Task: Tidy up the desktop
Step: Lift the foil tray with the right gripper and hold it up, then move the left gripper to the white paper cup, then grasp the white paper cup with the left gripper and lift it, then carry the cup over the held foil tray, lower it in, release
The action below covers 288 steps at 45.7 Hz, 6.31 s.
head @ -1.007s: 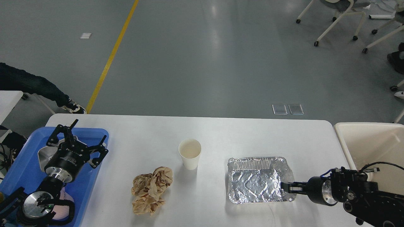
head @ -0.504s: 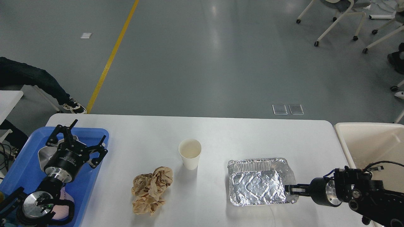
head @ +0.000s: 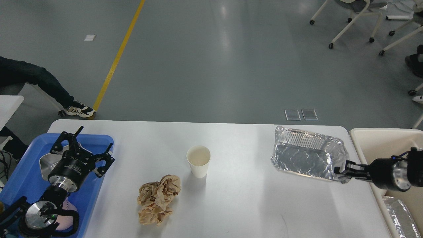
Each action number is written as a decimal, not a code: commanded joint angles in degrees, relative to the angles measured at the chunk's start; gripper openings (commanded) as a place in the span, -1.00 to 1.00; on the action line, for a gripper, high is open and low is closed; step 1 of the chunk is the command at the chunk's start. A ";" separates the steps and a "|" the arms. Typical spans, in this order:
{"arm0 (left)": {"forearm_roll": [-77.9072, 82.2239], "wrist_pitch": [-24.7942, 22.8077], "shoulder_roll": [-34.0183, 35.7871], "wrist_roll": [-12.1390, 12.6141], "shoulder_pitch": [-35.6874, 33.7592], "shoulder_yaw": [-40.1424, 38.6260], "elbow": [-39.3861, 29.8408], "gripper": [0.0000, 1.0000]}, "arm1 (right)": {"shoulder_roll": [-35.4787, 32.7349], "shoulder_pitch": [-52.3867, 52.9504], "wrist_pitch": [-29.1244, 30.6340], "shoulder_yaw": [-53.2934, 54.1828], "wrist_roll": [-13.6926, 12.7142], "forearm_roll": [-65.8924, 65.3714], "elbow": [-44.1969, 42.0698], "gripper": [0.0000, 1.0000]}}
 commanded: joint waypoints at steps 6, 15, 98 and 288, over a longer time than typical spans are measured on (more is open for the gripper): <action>0.00 0.00 0.05 0.35 -0.54 0.09 0.00 0.94 | -4.23 7.06 3.28 1.26 -0.69 1.70 1.75 -1.00; 0.00 0.00 0.14 0.27 -0.54 0.09 -0.09 0.94 | 1.21 11.98 3.28 0.12 -2.62 1.62 1.40 -1.00; 48.87 14.85 44.86 -0.52 -3.70 20.48 -24.16 0.94 | 15.55 14.97 2.75 -5.34 -10.79 1.18 -2.38 -1.00; 83.67 -29.18 -0.72 6.33 -78.58 42.97 5.43 -0.97 | 16.87 12.86 2.66 -4.28 -10.00 1.53 -1.68 -1.00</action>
